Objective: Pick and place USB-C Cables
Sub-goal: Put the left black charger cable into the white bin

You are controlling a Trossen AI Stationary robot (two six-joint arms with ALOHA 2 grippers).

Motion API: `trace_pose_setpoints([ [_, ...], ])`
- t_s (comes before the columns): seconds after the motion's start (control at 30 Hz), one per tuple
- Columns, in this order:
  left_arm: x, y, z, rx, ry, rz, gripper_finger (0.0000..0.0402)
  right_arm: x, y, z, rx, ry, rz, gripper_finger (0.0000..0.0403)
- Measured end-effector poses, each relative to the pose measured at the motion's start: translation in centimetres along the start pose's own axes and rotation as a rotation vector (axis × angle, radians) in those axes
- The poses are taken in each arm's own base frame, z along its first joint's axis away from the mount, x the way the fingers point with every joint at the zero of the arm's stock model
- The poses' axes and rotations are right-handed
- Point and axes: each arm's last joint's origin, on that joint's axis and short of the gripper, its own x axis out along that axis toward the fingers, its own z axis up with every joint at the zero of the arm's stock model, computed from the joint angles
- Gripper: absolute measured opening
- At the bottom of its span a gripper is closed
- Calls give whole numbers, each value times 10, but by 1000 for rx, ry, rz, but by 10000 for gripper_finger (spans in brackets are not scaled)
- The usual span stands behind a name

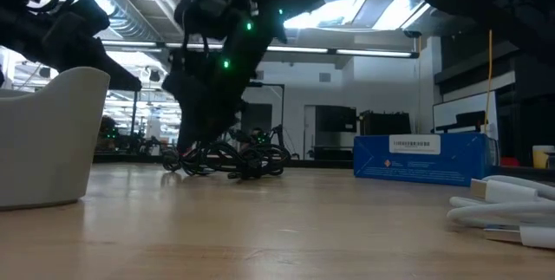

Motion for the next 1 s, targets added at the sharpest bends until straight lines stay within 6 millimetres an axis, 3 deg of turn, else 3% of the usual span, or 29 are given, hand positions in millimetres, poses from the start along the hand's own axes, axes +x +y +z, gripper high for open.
trace_pose_setpoints([
  [0.5,-1,-6,9,161,-73,-158,86,15,-2,-7,22,-46,1,257],
  [0.8,-1,-9,7,218,-59,-243,86,21,-6,-11,49,-24,-5,222],
  [1.0,8,-11,-11,299,-165,-304,86,21,-5,-10,50,-28,14,216],
])
